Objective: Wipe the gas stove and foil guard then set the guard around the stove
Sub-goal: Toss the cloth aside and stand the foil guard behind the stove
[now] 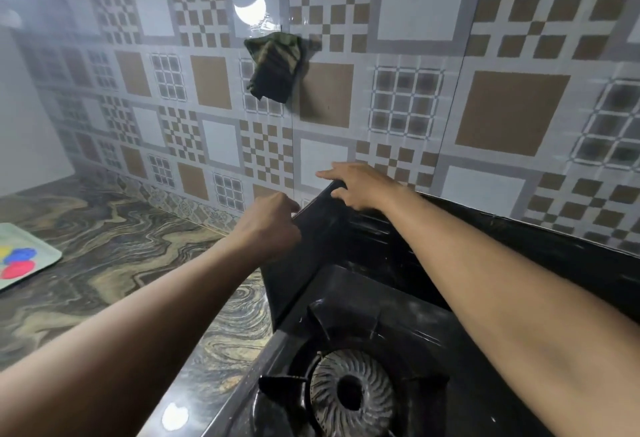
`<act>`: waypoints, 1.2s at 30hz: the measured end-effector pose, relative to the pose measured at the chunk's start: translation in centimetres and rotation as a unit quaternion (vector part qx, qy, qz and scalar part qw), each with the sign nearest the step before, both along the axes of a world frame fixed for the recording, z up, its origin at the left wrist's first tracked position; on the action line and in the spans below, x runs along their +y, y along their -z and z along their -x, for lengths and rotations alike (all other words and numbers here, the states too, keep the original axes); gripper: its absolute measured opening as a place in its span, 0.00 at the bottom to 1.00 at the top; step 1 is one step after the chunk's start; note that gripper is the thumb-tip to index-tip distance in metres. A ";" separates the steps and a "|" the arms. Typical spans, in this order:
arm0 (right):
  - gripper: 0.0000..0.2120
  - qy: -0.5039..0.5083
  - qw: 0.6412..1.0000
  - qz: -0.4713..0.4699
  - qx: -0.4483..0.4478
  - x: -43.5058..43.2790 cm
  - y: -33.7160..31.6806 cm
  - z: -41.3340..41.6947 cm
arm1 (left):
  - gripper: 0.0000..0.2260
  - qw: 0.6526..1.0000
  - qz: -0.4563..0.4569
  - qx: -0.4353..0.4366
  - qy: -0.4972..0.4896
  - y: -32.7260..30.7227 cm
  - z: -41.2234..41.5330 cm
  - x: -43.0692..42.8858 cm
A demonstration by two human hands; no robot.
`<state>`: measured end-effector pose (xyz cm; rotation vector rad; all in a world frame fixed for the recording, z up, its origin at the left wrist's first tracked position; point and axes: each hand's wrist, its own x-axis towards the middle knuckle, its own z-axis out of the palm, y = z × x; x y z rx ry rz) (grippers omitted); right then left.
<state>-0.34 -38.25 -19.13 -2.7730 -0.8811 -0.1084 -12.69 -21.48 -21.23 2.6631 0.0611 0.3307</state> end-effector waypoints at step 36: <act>0.28 -0.033 0.994 0.061 -0.082 0.7 2.0 -0.5 | 0.12 0.998 -0.045 -0.048 -0.017 0.8 1.4 0.2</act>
